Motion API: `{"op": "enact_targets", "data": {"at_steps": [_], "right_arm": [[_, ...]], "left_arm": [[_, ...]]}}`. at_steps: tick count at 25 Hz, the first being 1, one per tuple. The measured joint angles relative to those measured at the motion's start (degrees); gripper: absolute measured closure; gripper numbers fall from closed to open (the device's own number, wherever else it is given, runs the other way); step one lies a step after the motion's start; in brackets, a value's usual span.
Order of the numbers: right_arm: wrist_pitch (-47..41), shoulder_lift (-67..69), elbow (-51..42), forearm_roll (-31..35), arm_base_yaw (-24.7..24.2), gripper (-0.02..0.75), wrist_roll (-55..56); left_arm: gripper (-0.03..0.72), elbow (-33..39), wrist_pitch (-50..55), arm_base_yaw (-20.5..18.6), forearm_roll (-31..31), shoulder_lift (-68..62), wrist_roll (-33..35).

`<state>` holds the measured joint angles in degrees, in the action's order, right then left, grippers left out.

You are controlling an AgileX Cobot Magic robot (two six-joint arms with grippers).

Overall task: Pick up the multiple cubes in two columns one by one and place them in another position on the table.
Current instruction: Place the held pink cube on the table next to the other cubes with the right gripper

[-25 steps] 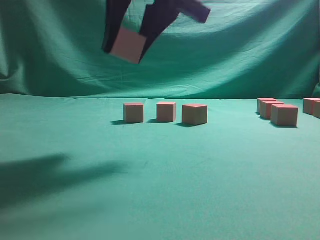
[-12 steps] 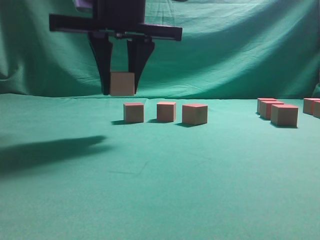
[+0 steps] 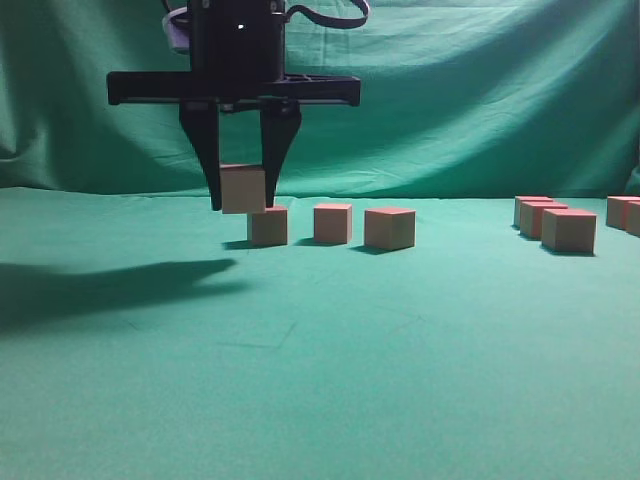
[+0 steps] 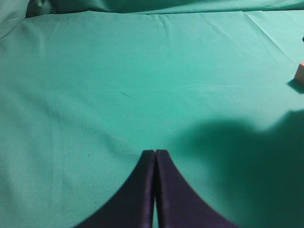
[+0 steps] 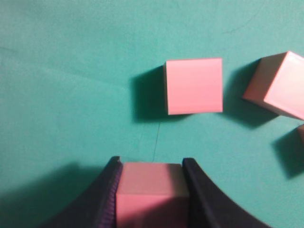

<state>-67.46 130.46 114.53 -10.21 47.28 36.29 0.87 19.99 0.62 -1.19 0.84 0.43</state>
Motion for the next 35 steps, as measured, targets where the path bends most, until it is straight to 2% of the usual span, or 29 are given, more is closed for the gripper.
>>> {"op": "enact_targets", "data": {"at_steps": [9, 35], "right_arm": [[4.3, 1.9, 0.0, -0.1, 0.0, 0.475, 6.6], [5.6, 4.0, 0.1, -1.8, 0.0, 0.475, 9.7]], "left_arm": [[0.688, 0.0, 0.0, 0.0, 0.0, 0.0, 0.0], [0.688, 0.0, 0.0, 0.0, 0.0, 0.0, 0.0]]}}
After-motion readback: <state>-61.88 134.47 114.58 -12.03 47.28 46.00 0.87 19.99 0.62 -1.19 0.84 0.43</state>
